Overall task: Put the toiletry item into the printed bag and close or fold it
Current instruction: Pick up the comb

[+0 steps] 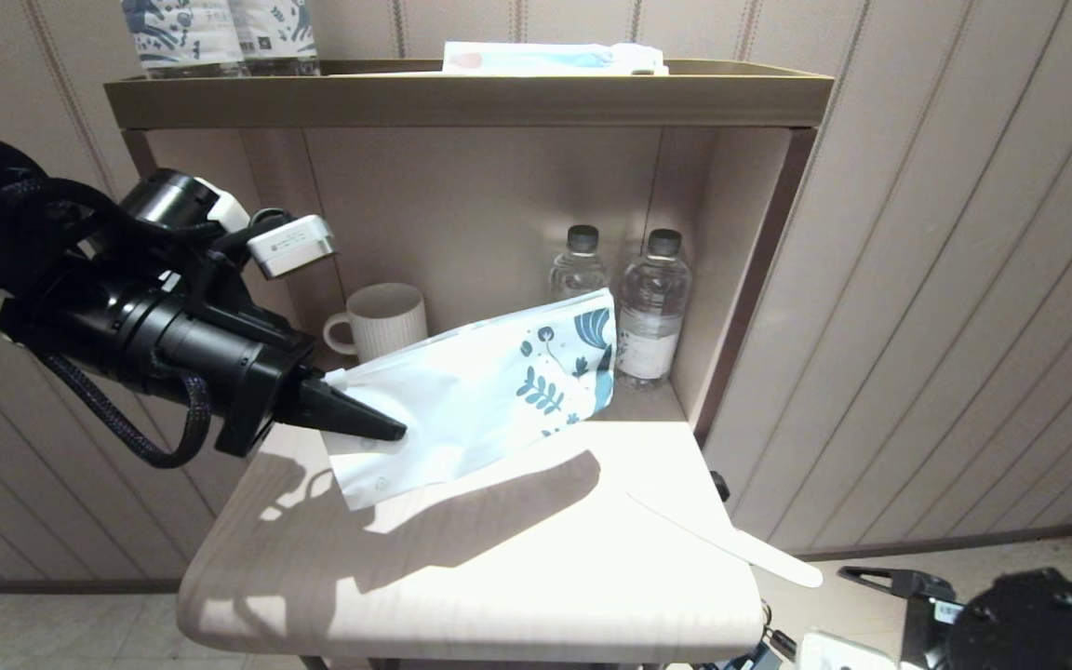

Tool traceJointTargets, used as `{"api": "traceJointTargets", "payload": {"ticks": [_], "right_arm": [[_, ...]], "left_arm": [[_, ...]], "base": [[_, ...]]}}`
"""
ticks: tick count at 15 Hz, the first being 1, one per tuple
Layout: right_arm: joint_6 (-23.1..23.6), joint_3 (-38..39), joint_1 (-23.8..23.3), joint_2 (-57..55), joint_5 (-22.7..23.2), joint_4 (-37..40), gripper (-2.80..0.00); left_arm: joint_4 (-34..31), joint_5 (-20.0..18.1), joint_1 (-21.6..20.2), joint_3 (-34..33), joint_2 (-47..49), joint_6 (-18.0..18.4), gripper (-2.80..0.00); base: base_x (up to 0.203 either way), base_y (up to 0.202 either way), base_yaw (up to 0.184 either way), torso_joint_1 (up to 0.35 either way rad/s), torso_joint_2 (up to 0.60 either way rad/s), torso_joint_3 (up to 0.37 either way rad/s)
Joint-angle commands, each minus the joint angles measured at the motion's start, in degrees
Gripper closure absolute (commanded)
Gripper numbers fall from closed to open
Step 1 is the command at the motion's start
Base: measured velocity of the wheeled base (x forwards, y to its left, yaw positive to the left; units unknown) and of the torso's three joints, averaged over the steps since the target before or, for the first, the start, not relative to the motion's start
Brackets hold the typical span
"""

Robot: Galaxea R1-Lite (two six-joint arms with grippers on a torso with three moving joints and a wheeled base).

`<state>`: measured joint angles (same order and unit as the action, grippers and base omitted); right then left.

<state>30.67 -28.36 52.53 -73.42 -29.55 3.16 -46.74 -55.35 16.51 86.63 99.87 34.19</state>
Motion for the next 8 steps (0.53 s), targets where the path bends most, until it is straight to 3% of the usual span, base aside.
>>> {"api": "traceJointTargets", "payload": {"ticks": [1, 8], "right_arm": [[0.4, 0.0, -1.7, -3.3, -0.2, -1.9, -2.80], [2.9, -3.4, -3.7, -4.0, -1.4, -2.3, -2.80]], "left_arm": [[0.3, -0.4, -0.1, -0.8, -0.2, 0.3, 0.00], [1.3, -0.5, 0.0, -1.8, -0.3, 0.4, 0.00]], "base": [[0.000, 0.000, 0.000, 0.000, 0.00, 0.000], [0.000, 0.000, 0.000, 0.000, 0.00, 0.000]]}}
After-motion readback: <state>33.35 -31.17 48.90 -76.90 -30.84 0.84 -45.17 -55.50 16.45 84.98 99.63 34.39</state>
